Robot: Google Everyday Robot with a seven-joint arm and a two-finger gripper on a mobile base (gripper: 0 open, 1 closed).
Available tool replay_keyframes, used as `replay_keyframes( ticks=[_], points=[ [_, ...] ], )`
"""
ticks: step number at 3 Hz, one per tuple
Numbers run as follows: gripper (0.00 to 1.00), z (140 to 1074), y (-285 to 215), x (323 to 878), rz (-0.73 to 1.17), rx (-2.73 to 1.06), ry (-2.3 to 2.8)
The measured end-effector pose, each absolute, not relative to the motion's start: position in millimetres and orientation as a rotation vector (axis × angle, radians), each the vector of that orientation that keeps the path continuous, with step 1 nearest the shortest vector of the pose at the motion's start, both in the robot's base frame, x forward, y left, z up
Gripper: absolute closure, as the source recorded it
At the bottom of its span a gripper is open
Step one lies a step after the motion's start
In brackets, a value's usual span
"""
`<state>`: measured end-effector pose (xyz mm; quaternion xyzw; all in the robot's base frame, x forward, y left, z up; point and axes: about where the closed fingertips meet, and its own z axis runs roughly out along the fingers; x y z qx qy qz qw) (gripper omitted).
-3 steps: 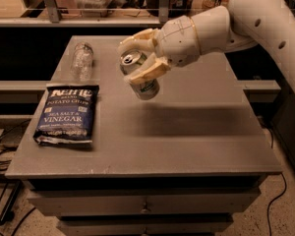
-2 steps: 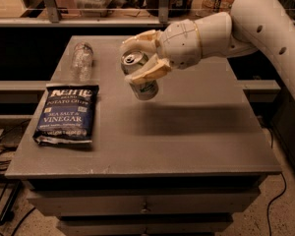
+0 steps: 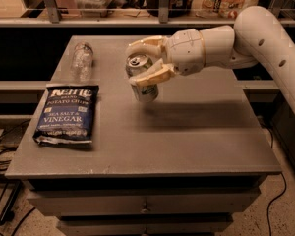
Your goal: Place 7up can upright
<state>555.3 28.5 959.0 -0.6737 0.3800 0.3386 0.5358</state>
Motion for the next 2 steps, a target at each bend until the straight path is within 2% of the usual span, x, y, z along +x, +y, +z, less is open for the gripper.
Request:
replay_keyframes(
  ticks=[2],
  points=[
    [0.36,941.6,22.3,562.3,0.848,-1.538,0.915]
  ],
)
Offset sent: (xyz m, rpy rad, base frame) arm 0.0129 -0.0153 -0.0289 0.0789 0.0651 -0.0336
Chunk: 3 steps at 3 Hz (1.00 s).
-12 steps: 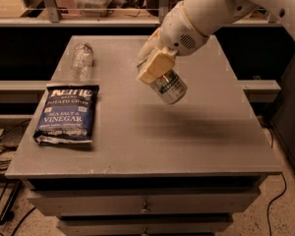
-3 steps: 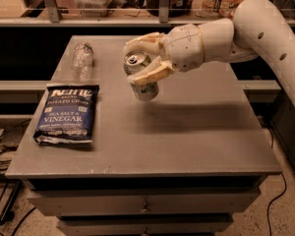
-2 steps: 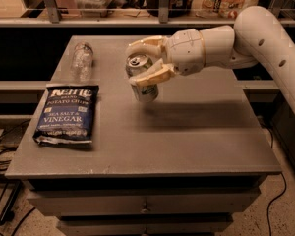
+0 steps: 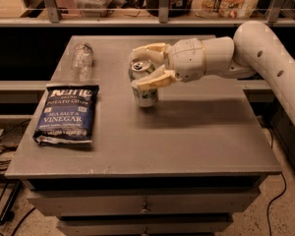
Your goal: Place 7up can upright
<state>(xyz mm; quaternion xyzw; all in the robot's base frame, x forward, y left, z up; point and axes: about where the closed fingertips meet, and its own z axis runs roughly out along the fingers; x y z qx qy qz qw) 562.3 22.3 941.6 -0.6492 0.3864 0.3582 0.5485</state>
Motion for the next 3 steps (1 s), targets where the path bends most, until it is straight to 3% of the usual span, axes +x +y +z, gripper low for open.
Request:
replay_keyframes(
  ticks=[1,2,3],
  points=[
    [0.12,931.0,20.5,565.0,0.872,-1.516,0.921],
    [0.00,921.6,17.5,566.6,0.892,-1.492,0.930],
    [0.00,921.6,17.5,566.6,0.892,-1.492,0.930]
  ],
)
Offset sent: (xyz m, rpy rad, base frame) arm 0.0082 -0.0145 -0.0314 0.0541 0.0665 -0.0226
